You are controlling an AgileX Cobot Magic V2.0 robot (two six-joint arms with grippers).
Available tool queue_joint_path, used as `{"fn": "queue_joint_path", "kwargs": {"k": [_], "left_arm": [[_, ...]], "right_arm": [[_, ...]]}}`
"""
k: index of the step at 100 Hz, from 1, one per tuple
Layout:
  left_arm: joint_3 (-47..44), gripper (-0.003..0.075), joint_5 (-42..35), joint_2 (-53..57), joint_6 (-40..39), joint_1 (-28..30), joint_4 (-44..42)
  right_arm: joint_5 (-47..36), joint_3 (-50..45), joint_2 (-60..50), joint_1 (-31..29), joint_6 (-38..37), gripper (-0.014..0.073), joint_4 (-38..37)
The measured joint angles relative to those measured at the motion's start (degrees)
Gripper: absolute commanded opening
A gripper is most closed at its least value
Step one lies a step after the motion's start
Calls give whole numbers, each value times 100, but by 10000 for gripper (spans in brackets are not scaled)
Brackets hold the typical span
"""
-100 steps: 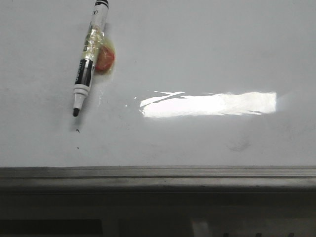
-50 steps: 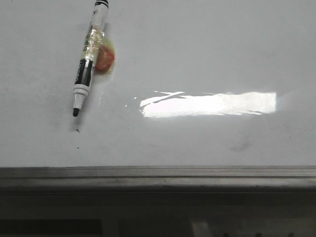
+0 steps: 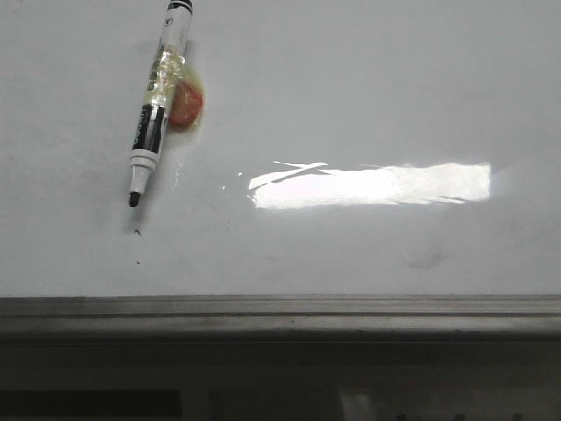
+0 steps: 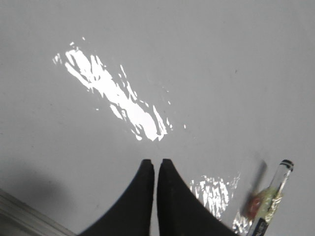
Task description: Write number 7 on whiteboard
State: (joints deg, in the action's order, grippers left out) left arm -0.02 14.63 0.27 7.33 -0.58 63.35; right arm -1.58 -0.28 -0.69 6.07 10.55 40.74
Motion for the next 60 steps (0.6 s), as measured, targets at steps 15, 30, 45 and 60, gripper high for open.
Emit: {"fn": "queue_joint_path", "kwargs": {"k": [15,30,45,60], "left_arm": [[245,-20,332,0,712,0,-215],[1258,-20,1097,-192,1093,0,-1306],[2186,-13,2200,-1049,1185,0,-2370],[2529,258,2700,-1660,1251,-187,-2763]], "right_arm": [[1420,793,0,0,125,-55,-329],[3221,1904,250,0,297,-55,-1326],[4605,2772,911,0,349,-55,-2191],[4881,3192,1252,15,371,11,-2420]]}}
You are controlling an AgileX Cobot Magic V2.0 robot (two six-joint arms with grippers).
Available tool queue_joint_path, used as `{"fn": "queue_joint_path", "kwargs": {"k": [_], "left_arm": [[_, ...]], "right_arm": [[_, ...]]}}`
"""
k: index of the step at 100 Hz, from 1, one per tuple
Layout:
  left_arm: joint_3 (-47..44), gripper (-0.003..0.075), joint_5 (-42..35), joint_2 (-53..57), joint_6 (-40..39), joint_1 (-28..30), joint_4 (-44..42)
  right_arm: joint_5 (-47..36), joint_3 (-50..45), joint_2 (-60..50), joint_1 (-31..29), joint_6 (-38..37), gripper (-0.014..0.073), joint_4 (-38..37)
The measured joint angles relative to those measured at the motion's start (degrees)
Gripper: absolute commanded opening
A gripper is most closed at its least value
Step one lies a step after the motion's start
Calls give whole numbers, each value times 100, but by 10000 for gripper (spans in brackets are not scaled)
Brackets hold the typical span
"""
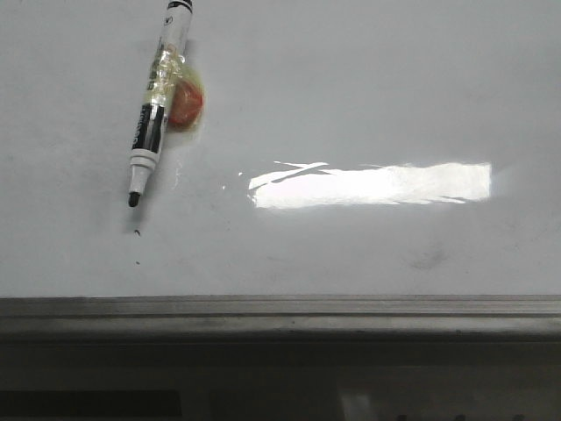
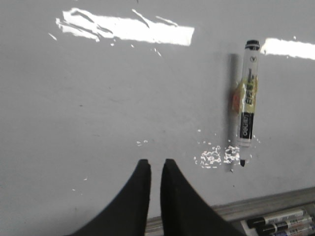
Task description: Write number 7 on whiteboard
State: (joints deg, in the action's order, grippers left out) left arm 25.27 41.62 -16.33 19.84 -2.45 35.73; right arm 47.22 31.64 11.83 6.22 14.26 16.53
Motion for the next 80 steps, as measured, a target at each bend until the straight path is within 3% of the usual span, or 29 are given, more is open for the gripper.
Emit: {"fn": "queue_joint_path", "kwargs": {"k": [7,12,20,27,80], "left_arm": [[26,428,75,-108,132,-148,-101],[30,489,96,-170,192,-256,-194],[30,483,96,-242,249,-451,-404],[30,458,96,-275,258,-564,-551],[30,450,-62,-301,284,-716,-641]], "right_arm": [[3,93,4,10,0,125,0],[3,119,4,10,0,229,0],[3,131,4,10,0,390,0],[3,140,4,10,0,465,0],[3,140,4,10,20,479,232]]}}
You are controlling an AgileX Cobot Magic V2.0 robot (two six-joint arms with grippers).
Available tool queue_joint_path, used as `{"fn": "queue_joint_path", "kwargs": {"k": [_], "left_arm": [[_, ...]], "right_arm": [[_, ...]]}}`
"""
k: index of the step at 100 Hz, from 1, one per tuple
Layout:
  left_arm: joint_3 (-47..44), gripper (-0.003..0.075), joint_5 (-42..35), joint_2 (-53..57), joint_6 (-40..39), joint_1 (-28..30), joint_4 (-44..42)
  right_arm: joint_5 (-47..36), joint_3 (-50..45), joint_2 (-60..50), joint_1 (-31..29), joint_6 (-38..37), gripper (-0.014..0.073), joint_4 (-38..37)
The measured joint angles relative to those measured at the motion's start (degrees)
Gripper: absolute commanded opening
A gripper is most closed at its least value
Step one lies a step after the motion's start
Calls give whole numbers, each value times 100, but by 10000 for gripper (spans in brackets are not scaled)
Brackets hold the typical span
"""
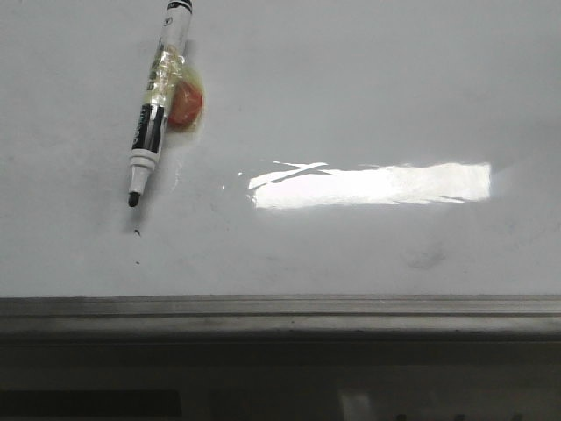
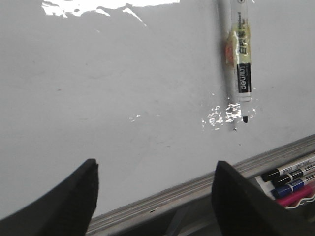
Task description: Write number 7 on whiteboard
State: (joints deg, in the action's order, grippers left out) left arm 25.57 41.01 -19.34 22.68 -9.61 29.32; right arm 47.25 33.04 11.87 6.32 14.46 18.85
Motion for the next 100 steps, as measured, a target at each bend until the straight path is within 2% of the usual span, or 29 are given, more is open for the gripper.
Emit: {"fn": "queue_joint_path", "kwargs": {"k": [13,32,54,74,100], "left_arm": [[0,444,-372,-65,0,-360,0],[125,385,-677,-739,0,-802,84],[597,386,-827,-1845,0,-1251,343],[908,386,-984,-2665,0,-1925,612],[923,386,-2088,-3663,0,-2667,1355]], "right_arm": [[-133,0,0,0,0,479,12],[-376,0,0,85,0,479,12],[-445,-36,0,48,0,479,23],[-445,-119,0,48,0,479,23],[-445,-122,0,48,0,479,23]]}}
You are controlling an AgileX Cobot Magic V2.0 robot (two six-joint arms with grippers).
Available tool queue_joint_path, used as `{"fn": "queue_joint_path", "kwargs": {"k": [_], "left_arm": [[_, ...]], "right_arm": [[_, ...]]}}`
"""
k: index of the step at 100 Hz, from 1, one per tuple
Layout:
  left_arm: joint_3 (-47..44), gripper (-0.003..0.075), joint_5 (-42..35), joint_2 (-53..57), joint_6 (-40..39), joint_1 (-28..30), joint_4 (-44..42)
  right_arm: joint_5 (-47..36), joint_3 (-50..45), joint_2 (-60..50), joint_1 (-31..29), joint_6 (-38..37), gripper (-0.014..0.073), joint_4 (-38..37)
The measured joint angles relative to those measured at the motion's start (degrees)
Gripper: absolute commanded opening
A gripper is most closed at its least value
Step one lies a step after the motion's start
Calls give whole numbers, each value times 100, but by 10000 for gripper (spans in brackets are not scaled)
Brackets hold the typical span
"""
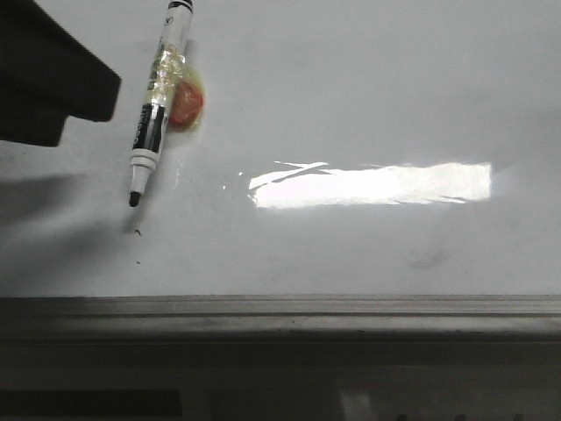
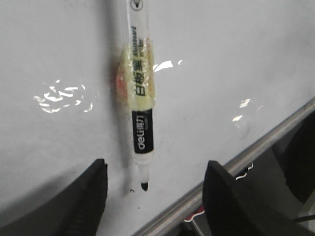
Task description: Write number 7 on whiteboard
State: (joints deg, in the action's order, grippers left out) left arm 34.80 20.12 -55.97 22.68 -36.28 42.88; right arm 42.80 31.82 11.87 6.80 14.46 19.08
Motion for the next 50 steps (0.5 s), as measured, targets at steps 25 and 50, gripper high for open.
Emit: {"fn": "queue_joint_path", "kwargs": {"k": [25,50], "left_arm": [[27,386,-587,-625,0,-258,158],[61,385,-940,-852,0,-303,231]], "right_arm": [[0,0,0,0,0,479,0],[0,0,0,0,0,479,0]]}}
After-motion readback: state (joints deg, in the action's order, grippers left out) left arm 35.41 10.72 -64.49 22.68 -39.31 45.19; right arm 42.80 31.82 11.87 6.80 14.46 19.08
